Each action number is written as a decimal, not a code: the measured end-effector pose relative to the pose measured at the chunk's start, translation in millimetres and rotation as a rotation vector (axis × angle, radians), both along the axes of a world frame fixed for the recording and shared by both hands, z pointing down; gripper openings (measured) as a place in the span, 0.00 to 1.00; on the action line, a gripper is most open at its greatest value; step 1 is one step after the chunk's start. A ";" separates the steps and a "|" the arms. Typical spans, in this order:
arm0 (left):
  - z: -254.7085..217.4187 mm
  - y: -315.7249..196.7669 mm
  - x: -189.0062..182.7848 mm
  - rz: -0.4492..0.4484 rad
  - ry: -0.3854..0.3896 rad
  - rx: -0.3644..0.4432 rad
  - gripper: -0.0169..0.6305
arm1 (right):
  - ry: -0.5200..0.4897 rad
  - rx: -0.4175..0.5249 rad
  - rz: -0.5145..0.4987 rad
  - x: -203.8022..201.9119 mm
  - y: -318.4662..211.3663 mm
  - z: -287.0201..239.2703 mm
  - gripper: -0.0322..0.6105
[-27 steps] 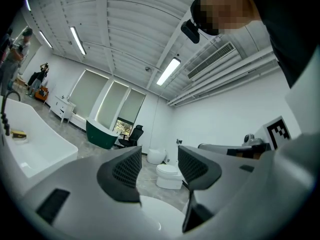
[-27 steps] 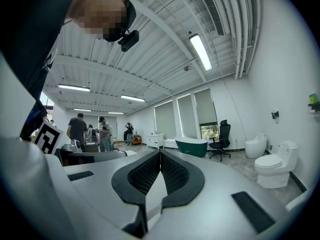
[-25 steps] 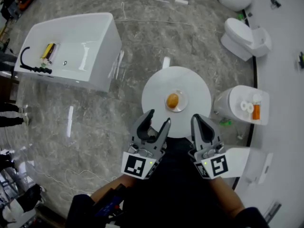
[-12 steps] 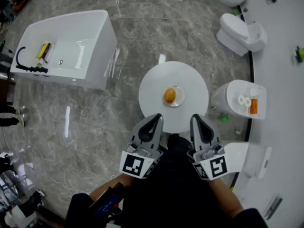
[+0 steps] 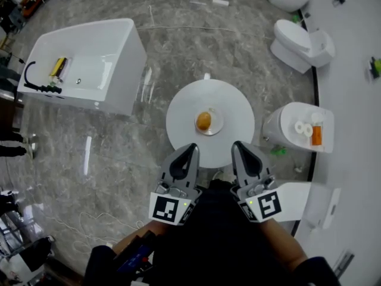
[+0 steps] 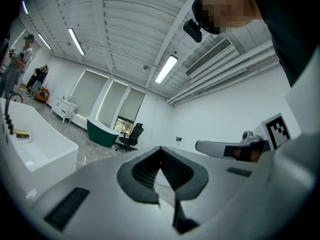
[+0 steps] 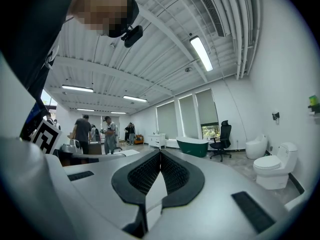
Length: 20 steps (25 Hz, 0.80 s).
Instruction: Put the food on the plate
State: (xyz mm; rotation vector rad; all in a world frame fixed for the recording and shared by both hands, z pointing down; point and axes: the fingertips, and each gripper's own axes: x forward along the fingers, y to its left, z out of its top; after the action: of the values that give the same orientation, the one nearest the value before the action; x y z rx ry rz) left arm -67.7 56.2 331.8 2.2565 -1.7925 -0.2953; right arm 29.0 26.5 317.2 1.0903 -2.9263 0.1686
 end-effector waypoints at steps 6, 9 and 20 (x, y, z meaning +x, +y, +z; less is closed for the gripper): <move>3.5 0.8 22.5 -0.052 -0.032 -0.026 0.03 | 0.005 -0.010 0.010 32.0 2.2 0.3 0.06; 4.6 4.9 36.0 -0.054 -0.043 -0.019 0.03 | 0.009 0.018 -0.004 41.4 7.9 -1.5 0.06; -2.6 12.3 38.0 -0.119 -0.079 0.012 0.03 | -0.032 0.072 -0.065 36.4 8.6 -14.6 0.06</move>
State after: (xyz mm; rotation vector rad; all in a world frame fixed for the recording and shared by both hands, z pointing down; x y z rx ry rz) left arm -29.8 68.5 329.2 2.2026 -1.9738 -0.2420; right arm 65.4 35.1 302.6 1.0076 -3.0133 0.0815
